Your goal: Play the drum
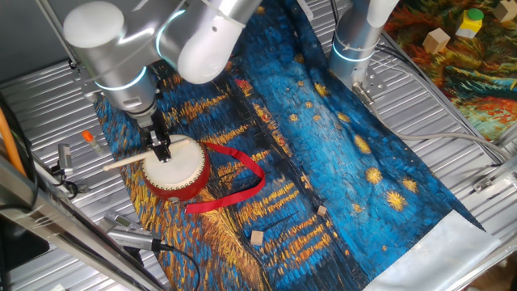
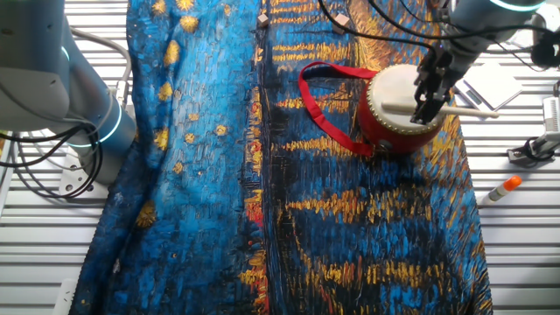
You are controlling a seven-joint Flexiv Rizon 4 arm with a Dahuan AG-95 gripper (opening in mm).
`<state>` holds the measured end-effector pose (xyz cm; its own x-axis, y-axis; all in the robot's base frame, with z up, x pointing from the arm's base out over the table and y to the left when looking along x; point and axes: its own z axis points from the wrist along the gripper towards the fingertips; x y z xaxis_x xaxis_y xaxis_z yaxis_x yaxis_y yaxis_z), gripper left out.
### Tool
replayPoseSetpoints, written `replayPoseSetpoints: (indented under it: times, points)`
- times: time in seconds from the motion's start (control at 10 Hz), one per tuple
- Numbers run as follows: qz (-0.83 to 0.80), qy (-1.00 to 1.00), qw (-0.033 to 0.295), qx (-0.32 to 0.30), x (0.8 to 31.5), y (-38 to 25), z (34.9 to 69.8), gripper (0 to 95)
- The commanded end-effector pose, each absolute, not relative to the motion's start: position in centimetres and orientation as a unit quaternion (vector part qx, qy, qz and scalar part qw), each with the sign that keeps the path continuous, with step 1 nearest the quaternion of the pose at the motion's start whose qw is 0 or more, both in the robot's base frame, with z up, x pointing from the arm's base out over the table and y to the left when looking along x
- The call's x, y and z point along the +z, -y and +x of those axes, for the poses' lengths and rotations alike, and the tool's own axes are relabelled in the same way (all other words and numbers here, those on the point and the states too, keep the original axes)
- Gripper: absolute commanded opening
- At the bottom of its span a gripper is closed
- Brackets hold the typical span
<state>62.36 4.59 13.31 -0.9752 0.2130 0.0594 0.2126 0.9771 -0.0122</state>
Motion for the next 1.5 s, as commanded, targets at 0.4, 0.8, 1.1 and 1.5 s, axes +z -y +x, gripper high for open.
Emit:
replayPoseSetpoints:
  times: [0.4,0.8,1.1,1.5]
  points:
    - [-0.113,0.993,0.025,0.008,12.7,-3.8,62.4,38.0]
    - [-0.114,0.993,0.022,0.013,12.0,-3.2,63.2,38.0]
    - [-0.116,0.993,0.018,0.011,12.0,-3.1,63.3,38.0]
    - [-0.116,0.993,0.012,0.010,11.9,-2.9,63.7,38.0]
